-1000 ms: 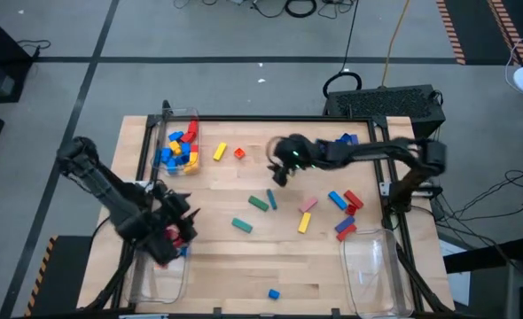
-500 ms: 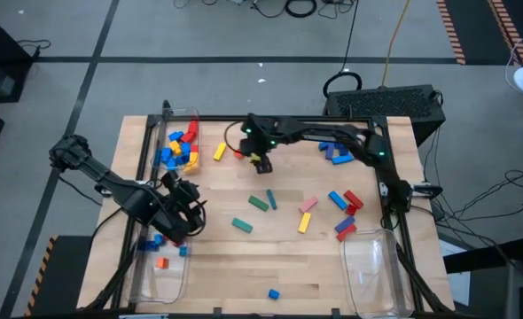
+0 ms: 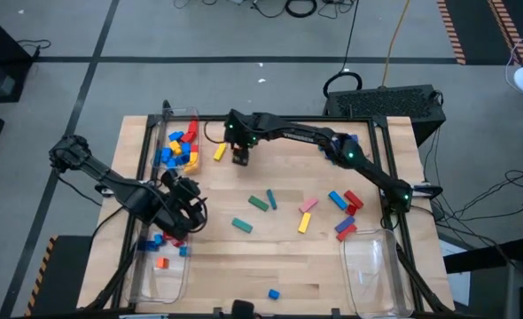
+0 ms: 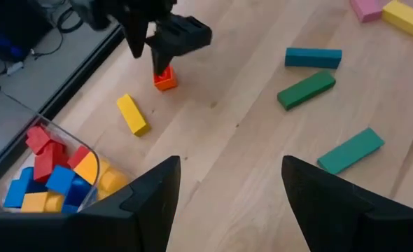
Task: Sort blocks by size
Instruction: Put the orange four stud game piece into the bottom left transparent bin
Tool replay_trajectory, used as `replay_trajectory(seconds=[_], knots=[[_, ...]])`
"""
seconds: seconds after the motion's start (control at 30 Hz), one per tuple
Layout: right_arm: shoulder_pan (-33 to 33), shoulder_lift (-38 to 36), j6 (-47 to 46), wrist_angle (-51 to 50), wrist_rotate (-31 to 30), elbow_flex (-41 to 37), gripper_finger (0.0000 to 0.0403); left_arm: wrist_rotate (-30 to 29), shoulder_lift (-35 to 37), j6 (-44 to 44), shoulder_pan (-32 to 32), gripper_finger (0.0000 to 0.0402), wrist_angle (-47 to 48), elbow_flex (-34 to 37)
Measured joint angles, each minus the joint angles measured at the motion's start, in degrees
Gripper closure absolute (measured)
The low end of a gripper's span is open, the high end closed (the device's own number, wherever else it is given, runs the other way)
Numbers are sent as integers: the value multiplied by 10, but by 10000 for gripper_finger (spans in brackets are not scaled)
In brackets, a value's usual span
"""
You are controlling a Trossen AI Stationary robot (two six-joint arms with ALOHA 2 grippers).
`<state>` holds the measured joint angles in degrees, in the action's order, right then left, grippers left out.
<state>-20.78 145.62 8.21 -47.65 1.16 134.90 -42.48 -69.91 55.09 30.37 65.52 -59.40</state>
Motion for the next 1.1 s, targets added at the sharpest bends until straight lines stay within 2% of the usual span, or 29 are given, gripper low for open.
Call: replay_trajectory(seconds=[0.2,0.4,0.53,0.6,0.67,0.87,1.1], knots=[[-3,-1,-128,34,-2,2,167,6,13,0,-11,151,1,0],[-4,-1,-234,46,-42,1,167,7,32,-31,-26,151,2,0],[-1,-2,-261,14,3,1,167,20,47,-53,-35,151,8,0],[-1,-5,-258,-14,36,1,167,30,53,-67,-38,151,15,0],[-1,-6,-237,-28,33,1,167,33,59,-84,-42,151,16,0],[-21,-3,-216,-104,86,1,167,33,64,-122,-57,151,15,0],[14,-17,-57,-127,116,0,168,32,63,-120,-60,151,14,0]])
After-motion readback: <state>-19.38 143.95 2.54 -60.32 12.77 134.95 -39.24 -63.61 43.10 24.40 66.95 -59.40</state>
